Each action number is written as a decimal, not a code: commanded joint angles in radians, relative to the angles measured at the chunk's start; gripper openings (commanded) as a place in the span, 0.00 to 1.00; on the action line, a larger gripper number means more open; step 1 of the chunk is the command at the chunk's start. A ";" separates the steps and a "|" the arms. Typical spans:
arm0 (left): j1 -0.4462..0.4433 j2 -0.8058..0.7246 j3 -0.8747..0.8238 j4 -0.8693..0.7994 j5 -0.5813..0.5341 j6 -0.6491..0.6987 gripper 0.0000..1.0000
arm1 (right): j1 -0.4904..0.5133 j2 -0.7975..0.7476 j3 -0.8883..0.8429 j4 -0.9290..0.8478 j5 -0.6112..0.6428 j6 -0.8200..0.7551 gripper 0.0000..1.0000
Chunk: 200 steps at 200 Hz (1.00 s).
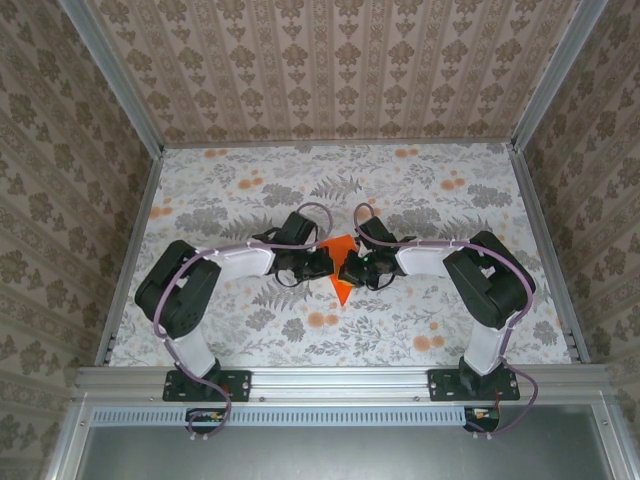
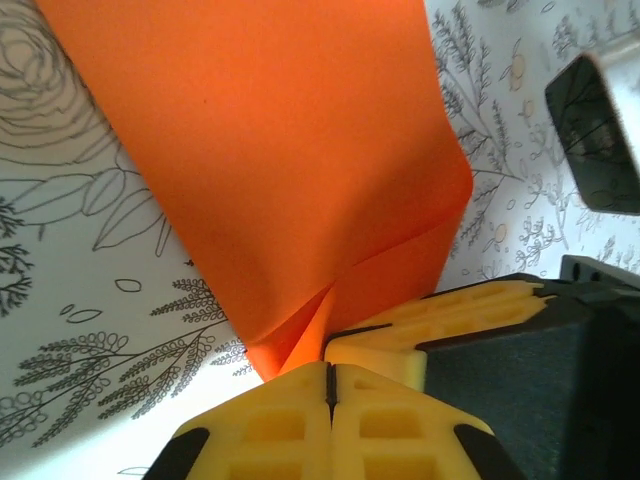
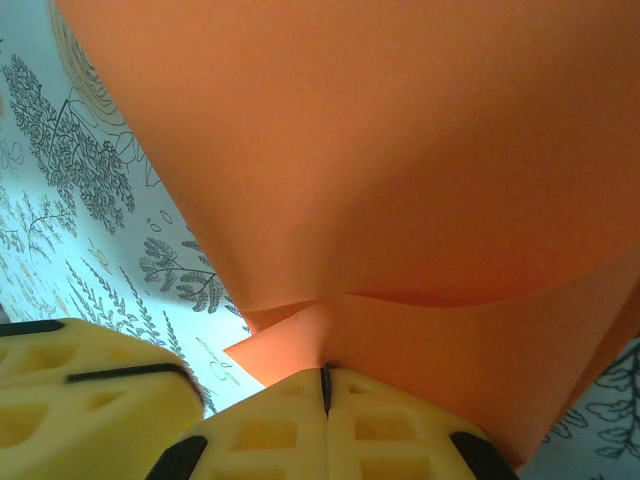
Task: Fold a paper plane with a square sheet of paper (pick it up from the middle)
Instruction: Third fold the triangle at the center of the table.
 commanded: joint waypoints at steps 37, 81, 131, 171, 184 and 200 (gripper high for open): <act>-0.016 0.043 0.026 -0.001 0.010 -0.014 0.00 | 0.002 0.045 -0.024 -0.076 0.030 0.000 0.00; -0.018 0.057 0.038 -0.016 -0.013 -0.013 0.00 | 0.002 0.040 -0.029 -0.068 0.024 0.000 0.00; -0.023 0.082 0.062 -0.042 -0.037 -0.007 0.00 | 0.002 0.037 -0.034 -0.053 0.011 0.003 0.00; -0.028 0.100 0.067 -0.090 -0.053 0.008 0.00 | 0.001 0.017 -0.042 -0.036 0.001 0.007 0.00; -0.029 0.098 0.068 -0.120 -0.068 0.016 0.00 | 0.001 0.002 -0.050 -0.016 -0.008 0.006 0.00; -0.029 0.099 0.064 -0.151 -0.086 0.025 0.00 | -0.003 -0.020 -0.060 0.030 -0.031 -0.005 0.00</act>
